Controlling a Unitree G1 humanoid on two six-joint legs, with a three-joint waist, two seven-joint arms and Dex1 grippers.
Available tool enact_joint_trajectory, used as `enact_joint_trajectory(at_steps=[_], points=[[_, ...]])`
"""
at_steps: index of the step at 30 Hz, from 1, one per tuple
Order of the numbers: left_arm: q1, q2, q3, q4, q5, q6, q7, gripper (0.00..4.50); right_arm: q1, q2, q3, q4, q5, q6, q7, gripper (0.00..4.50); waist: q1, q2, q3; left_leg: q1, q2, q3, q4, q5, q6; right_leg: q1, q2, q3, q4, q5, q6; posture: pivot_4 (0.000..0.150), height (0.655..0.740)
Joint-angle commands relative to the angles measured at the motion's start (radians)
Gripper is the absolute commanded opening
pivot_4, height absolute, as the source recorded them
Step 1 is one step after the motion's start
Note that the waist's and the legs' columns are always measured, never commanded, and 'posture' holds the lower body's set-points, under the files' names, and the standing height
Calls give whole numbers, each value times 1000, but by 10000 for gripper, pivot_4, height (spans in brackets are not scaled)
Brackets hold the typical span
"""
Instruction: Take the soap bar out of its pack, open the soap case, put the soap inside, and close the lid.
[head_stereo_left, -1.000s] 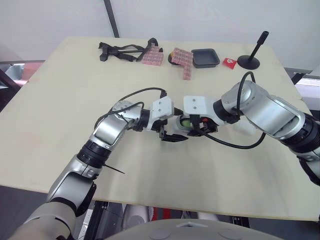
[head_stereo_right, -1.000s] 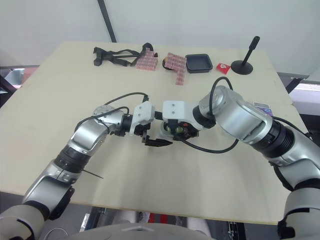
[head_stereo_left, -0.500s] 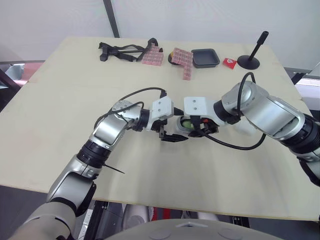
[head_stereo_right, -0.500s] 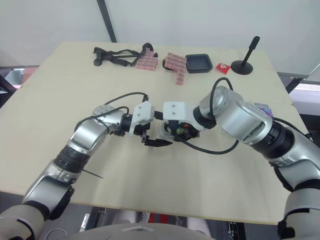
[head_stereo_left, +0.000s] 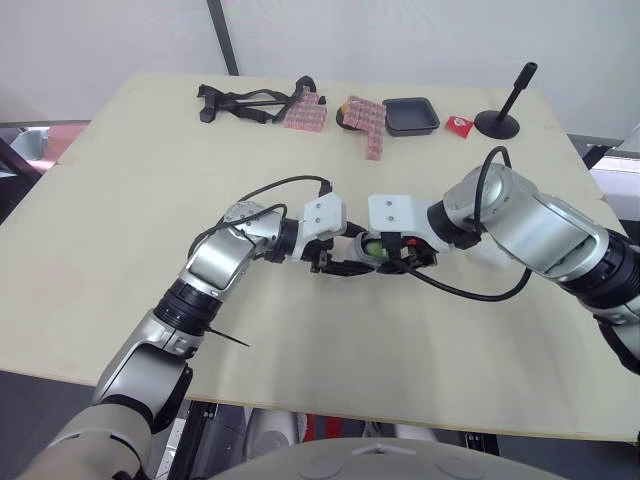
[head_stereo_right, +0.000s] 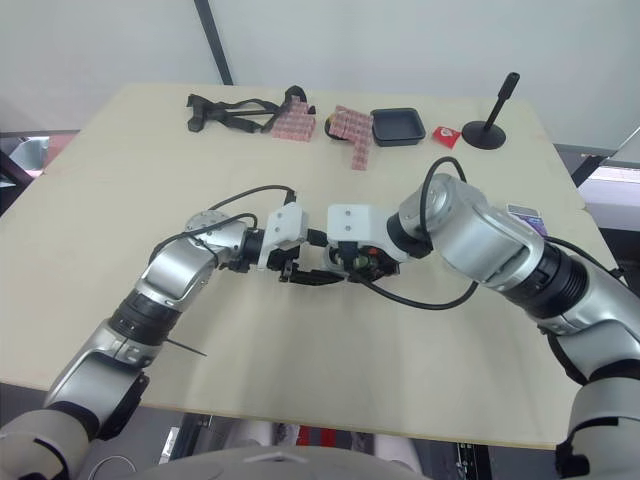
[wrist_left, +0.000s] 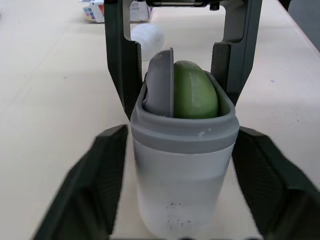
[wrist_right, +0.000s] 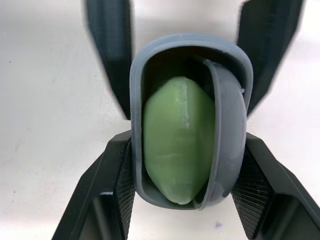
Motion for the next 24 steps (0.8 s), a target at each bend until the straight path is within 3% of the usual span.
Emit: enact_joint_trajectory(at_steps=[1, 20, 22, 24], points=[[-10, -4, 14, -11, -3, -17, 6, 18862, -6, -1, -32, -14, -8, -5, 6, 21635, 0, 0, 0, 0, 0, 0, 0, 0, 0, 0, 0, 0, 0, 0, 0, 1500, 7400], [-4, -12, 9, -4, 4, -55, 3, 18861, -7, 13, -43, -10, 1, 13, 4, 21635, 0, 0, 0, 0, 0, 0, 0, 0, 0, 0, -1, 0, 1, 0, 0, 1500, 7400], [3, -10, 12, -5, 0, -61, 0, 18861, -3, 16, -49, -8, 8, 23, 3, 30737, 0, 0, 0, 0, 0, 0, 0, 0, 0, 0, -1, 0, 1, 0, 0, 1500, 7400], [11, -7, 13, -7, -1, -68, -2, 18861, 2, 15, -54, -9, 11, 29, 2, 37029, 0, 0, 0, 0, 0, 0, 0, 0, 0, 0, -1, 0, 1, 0, 0, 1500, 7400]])
